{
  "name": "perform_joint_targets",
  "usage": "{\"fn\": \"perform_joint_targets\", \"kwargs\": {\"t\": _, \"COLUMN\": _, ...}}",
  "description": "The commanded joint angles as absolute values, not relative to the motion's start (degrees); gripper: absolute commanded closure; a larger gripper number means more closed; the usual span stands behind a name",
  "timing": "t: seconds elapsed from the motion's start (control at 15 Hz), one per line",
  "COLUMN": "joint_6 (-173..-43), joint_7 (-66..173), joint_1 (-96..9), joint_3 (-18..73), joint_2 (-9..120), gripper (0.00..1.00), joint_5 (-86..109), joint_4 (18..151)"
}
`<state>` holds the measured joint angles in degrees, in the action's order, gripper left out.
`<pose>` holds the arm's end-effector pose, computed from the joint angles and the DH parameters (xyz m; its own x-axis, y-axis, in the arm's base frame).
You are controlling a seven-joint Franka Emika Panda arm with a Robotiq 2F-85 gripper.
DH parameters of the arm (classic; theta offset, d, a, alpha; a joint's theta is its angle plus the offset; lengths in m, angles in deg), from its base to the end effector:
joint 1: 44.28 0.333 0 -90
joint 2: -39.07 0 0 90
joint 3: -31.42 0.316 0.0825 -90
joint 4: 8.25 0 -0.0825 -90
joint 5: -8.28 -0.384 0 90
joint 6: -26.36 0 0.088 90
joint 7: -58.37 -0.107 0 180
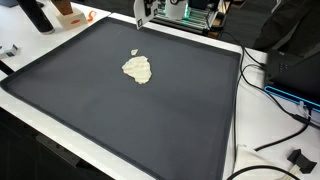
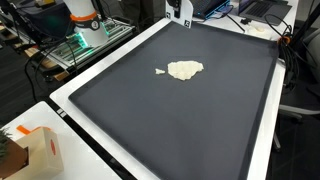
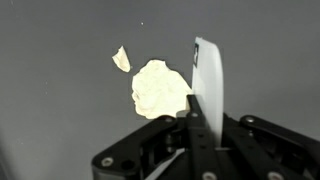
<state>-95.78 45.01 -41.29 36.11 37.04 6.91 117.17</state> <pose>0.5181 0.0711 0.4003 0.9934 -0.1117 -0.0254 -0.1121 -0.9936 -0.0115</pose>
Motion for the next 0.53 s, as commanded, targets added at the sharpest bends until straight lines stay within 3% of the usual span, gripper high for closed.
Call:
{"fn": "perform_joint_targets", "kwargs": {"t": 0.0, "joint_6": -95.22, "joint_7": 55.09, "joint_1": -40.32, "joint_3": 36.23, "joint_2": 38.69, "gripper": 0.99, "joint_5": 7.30, "joint_4": 117.33}}
{"fn": "perform_joint_targets", "kwargs": {"t": 0.47, "joint_6": -96.12, "joint_7": 72.62, "joint_1": -39.56, "joint_3": 36.72, "joint_2": 41.06, "gripper": 0.99, "joint_5": 11.70, "joint_4": 118.75}}
